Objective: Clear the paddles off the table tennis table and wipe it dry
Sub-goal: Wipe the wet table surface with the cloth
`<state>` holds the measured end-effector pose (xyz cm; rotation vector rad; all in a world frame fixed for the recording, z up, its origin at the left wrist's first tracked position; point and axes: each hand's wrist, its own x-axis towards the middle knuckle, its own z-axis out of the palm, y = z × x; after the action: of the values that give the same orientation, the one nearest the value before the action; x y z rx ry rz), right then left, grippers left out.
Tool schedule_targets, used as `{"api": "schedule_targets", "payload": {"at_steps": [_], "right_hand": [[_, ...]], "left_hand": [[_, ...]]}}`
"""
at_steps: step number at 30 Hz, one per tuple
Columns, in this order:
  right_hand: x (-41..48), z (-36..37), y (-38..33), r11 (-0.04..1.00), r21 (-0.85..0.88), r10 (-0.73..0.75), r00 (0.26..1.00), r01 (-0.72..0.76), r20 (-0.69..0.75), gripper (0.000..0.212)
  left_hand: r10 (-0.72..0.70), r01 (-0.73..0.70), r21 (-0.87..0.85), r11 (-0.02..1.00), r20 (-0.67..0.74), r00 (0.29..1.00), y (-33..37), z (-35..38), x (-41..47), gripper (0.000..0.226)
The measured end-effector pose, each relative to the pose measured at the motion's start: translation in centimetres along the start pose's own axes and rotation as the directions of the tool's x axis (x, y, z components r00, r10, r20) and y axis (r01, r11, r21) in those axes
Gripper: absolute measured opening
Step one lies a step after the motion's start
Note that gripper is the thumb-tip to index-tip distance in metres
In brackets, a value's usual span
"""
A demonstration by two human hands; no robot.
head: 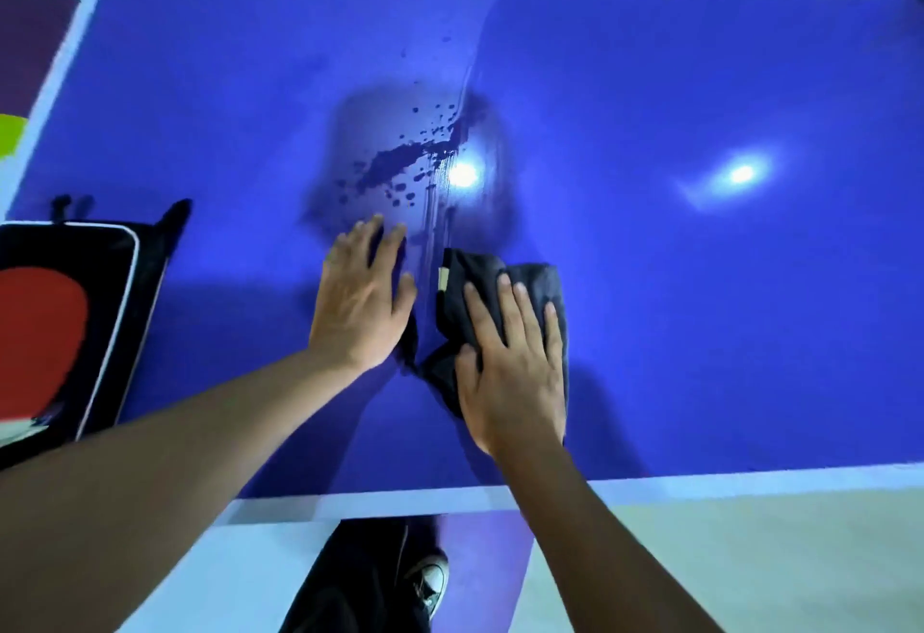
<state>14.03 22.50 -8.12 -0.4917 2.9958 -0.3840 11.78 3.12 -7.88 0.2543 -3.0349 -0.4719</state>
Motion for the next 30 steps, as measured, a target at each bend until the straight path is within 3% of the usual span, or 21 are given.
{"api": "schedule_targets", "payload": {"at_steps": [6,14,20,30], "right_hand": [[-8.6,0.8,-2.8,1.0,0.018,-0.004,0.999,0.003,0.034,0.065],[-6.5,0.2,-2.8,0.99,-0.006,-0.139,0.988,0.14,0.06,0.067],[-0.1,0.5,-3.3,0.974,-0.037,-0.219,0.972,0.223,0.09,0.067],[15.8,0.3,-4.6,0.991,-0.07,-0.11,0.992,0.114,0.057,0.066]], "left_hand": [[0.06,-0.056,-0.045,0.997,0.082,0.995,-1.4,-1.0,-14.1,0.056],[0.025,-0.017,-0.075,0.997,0.104,0.994,-3.2,-2.4,-16.4,0.056],[-0.007,0.013,-0.063,0.998,0.086,0.996,-4.6,-2.4,-11.8,0.055],[0.08,-0.08,0.0,0.997,0.04,0.996,-7.5,-2.8,6.4,0.055]]}}
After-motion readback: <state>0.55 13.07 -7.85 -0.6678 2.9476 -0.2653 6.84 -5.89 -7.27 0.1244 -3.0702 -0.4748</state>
